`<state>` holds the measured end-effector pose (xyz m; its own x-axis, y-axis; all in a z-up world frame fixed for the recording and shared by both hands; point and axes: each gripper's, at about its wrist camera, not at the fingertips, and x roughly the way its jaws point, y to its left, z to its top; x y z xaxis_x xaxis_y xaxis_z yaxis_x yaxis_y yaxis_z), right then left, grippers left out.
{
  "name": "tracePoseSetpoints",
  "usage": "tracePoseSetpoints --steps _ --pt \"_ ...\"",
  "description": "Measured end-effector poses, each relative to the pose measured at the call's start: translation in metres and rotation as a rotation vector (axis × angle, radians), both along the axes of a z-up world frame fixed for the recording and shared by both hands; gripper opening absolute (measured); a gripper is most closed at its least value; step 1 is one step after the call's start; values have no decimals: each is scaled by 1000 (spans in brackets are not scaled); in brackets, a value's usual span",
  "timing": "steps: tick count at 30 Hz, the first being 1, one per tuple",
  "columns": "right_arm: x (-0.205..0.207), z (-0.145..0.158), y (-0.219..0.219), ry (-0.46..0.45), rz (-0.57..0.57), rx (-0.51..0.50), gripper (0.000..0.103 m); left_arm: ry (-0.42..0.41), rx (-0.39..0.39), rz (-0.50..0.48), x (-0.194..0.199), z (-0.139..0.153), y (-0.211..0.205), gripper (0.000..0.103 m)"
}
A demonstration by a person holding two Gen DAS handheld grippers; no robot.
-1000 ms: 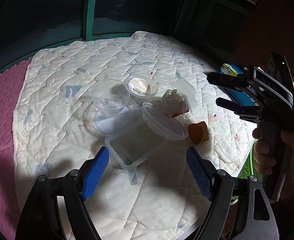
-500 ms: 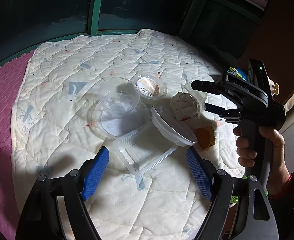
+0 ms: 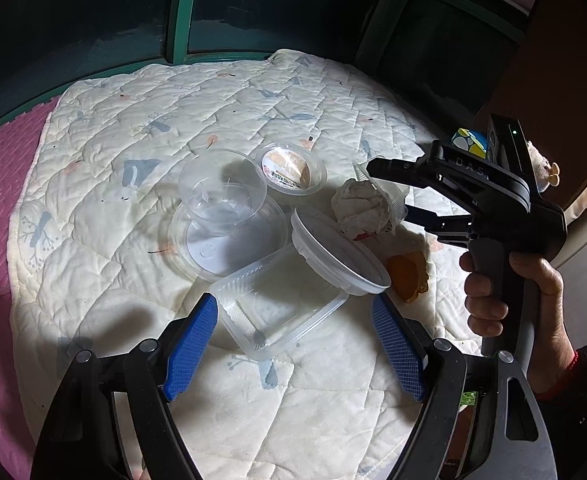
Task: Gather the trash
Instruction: 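Grasp the clear lidded plastic box with the right gripper and lift it, then grasp the crumpled white paper ball with the left gripper while the right gripper holds the box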
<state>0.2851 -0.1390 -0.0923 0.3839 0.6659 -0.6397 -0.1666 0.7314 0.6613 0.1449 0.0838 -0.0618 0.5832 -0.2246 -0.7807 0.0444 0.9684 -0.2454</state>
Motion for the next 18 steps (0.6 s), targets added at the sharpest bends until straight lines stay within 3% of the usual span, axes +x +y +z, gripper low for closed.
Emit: tracePoseSetpoints --steps 9,18 --pt "-18 28 -25 -72 -48 29 79 -43 48 -56 14 13 -18 77" --pt "-54 60 -77 -154 -115 51 79 -82 136 -154 56 29 -56 77"
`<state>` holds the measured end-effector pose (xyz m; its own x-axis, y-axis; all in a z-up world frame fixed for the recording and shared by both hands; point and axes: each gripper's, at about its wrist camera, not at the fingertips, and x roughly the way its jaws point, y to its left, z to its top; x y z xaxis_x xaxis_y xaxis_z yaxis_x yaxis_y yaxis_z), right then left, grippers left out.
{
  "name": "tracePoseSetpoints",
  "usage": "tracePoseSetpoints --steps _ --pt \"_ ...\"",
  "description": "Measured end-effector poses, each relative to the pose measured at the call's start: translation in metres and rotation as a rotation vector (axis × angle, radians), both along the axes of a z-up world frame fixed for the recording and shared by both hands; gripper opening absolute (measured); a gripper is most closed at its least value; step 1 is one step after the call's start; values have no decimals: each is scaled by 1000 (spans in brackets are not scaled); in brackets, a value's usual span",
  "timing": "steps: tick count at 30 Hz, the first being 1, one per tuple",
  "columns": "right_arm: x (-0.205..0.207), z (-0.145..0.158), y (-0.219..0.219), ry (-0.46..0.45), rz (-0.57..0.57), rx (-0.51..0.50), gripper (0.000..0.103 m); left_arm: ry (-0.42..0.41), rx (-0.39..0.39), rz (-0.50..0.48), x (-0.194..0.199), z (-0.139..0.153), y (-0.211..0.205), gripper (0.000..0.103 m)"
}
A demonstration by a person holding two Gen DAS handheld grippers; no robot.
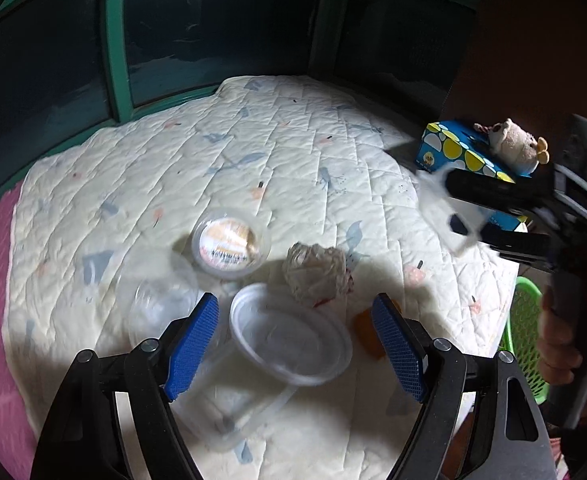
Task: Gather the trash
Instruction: 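Grasp the crumpled white paper ball with the left gripper while the right gripper holds the box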
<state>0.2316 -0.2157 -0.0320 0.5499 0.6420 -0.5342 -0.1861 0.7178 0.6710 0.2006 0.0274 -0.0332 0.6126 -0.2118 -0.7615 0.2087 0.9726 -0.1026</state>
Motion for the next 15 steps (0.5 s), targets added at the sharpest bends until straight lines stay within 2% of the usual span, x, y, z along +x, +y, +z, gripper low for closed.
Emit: tracePoseSetpoints --steps 4,10,15 --pt "-19 6 -23 -21 -34 -5 79 21 38 -22 21 -4 -15 76" --pt "-47 6 -49 -27 -80 -22 79 59 86 -49 42 -19 -39 67" --pt "-66 2 -69 -20 -117 -22 79 82 130 -43 51 -33 -49 64"
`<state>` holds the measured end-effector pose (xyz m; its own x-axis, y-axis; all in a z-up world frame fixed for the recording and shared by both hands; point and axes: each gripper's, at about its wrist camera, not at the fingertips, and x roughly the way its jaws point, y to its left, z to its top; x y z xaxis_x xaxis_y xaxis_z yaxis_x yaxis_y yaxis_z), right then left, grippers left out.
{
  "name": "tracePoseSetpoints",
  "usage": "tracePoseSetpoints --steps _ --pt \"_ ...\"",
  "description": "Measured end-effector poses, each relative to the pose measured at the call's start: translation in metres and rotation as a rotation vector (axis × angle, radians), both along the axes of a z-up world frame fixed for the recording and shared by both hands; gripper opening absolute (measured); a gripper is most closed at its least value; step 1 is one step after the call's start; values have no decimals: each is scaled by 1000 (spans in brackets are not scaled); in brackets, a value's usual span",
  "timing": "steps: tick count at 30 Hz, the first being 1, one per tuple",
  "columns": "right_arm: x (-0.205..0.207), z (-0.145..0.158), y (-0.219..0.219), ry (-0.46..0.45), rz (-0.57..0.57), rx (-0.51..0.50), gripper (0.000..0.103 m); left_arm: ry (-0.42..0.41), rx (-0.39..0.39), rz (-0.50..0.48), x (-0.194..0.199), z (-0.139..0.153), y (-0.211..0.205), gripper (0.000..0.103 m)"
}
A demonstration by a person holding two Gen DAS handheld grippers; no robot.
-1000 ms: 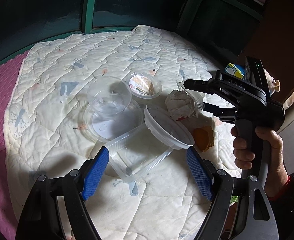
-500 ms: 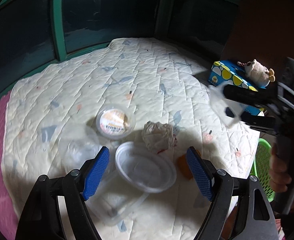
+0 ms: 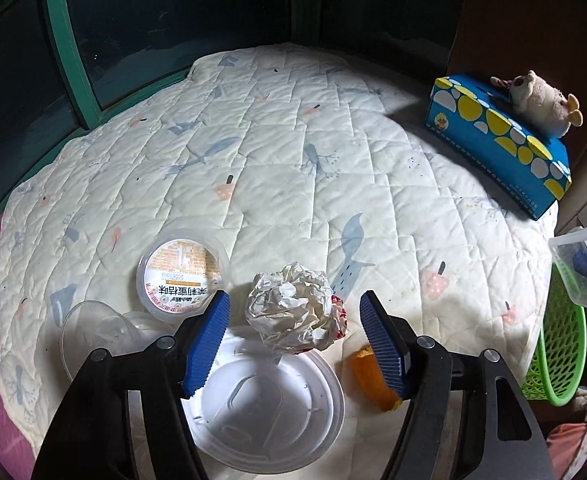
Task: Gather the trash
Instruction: 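Grasp the crumpled white paper ball with the left gripper while the right gripper holds the box, then carry both items over the green basket while the right gripper opens, dropping the box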
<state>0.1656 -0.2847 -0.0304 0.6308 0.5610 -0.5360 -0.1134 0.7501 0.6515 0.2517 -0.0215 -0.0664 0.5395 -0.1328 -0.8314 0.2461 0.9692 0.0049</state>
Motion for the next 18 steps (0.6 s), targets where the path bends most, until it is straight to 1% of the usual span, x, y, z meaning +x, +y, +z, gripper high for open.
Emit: tracePoseSetpoints --steps 6,8,12,18 --pt "-21 -7 -21 9 -43 -14 79 16 26 -3 6 -9 -4 54" --pt "-27 -9 -29 12 -62 -9 79 17 29 -9 7 -11 -5 48" --pt "-40 -13 -46 21 -104 0 79 1 33 -13 5 -12 -6 42" --pt "-59 -13 -62 23 -147 -4 79 -39 15 -20 -7 2 -6 39"
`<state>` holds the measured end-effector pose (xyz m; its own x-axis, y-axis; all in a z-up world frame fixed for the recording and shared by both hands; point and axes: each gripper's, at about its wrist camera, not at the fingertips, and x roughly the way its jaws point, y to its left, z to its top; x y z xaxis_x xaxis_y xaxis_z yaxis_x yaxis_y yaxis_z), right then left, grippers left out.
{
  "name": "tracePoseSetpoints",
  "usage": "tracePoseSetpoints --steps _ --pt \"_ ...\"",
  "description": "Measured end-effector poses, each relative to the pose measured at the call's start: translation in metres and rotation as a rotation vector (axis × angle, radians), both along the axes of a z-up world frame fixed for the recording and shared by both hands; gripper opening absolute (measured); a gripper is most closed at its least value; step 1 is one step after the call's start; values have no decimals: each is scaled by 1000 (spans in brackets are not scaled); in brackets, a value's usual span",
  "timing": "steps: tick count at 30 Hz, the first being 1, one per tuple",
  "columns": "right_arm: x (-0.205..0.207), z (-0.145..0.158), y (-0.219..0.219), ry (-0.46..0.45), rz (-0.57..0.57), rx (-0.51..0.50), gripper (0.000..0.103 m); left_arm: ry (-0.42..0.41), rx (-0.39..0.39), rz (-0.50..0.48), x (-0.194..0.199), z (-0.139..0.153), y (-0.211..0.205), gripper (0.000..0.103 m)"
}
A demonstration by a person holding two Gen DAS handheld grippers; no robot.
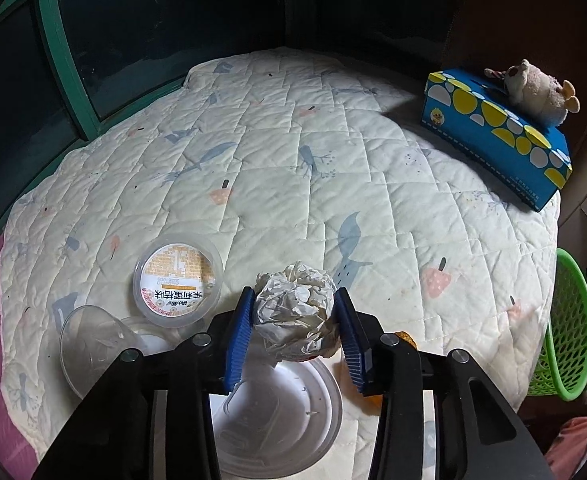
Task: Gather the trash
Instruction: 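Carry both items over the green basket while the right gripper opens, dropping the box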
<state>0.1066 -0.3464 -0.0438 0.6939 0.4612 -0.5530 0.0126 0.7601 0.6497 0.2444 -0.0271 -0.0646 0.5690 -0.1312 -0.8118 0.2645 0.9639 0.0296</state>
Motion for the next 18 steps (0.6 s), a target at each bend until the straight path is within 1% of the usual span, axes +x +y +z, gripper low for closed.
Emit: tracePoseSetpoints --steps 5,8,12,14,18 --pt "-17 -1 -16 2 -37 -17 79 -40 -45 -2 -14 23 1 39" --pt "-28 0 -28 0 -65 -25 79 -60 -99 -28 -26 41 -5 39" --pt "-47 -2 -52 10 -120 -41 79 -90 -135 -98 -48 58 -29 39" --pt "-57 -4 -65 19 -150 -52 79 -82 -170 -142 -58 63 -45 39" --pt "-74 -13 -91 47 -202 -67 79 -66 -201 -214 -75 63 -82 39"
